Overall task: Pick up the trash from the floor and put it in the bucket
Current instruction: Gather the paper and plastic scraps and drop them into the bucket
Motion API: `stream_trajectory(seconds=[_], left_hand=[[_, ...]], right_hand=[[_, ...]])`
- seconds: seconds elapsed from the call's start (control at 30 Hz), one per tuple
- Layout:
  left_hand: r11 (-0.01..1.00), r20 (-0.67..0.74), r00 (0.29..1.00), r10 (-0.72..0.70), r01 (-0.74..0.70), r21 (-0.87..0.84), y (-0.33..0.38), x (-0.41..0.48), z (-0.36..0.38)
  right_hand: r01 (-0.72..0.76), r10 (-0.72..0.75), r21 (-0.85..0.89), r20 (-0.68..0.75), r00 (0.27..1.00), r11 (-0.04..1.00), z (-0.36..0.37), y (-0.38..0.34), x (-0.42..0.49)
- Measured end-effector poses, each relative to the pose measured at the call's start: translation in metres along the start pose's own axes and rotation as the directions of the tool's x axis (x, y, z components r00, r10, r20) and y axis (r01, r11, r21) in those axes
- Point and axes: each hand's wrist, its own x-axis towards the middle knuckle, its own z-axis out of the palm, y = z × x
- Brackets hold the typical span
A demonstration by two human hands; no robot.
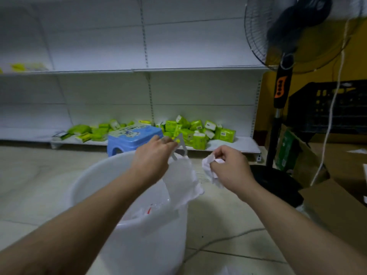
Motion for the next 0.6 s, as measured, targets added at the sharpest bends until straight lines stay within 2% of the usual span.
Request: stream_trajectory(seconds=[0.1, 0.2, 0.23, 0.3, 0.37, 0.4, 0.5, 0.6], left_hand=[[0.991, -0.004, 0.998, -0.061, 0.061, 0.117, -0.048, -0.02, -0.01], [0.976, 0.085, 0.985, -0.149, 0.133, 0.173, -0.08, -0.042, -0.011], [0.974, 0.136, 0.976, -0.172, 0.148, 0.17, -0.085, -0.048, -0.009], [0.977, 0.241, 0.948, -0.209, 0.191, 0.096, -0.089, -0.055, -0.003], [0.977, 0.313, 0.929, -0.196, 0.211, -0.014, -0.087, -0.058, 0.0], [0.979, 0.325, 0.931, -0.165, 0.195, -0.06, -0.085, -0.057, 0.002], [0.978, 0.292, 0.954, -0.068, 0.121, -0.168, -0.07, -0.054, 0.004], [0.97, 0.289, 0.957, 0.03, 0.042, -0.241, -0.039, -0.05, 0.009]], right_hand=[[0.056, -0.056, 0.004, 0.014, 0.998, 0.998, 0.031, -0.027, 0.003], [0.081, -0.085, 0.047, 0.084, 0.993, 0.996, 0.062, -0.044, -0.002], [0.114, -0.113, 0.005, 0.138, 0.984, 0.994, 0.07, -0.046, -0.004], [0.187, -0.132, -0.134, 0.343, 0.93, 0.973, 0.082, -0.044, -0.009], [0.256, -0.061, -0.297, 0.537, 0.842, 0.92, 0.089, -0.035, -0.016], [0.302, -0.04, -0.378, 0.566, 0.824, 0.875, 0.087, -0.031, -0.017], [0.383, -0.066, -0.531, 0.52, 0.851, 0.756, 0.066, -0.018, -0.014], [0.338, -0.036, -0.591, 0.463, 0.886, 0.733, 0.028, -0.006, -0.007]])
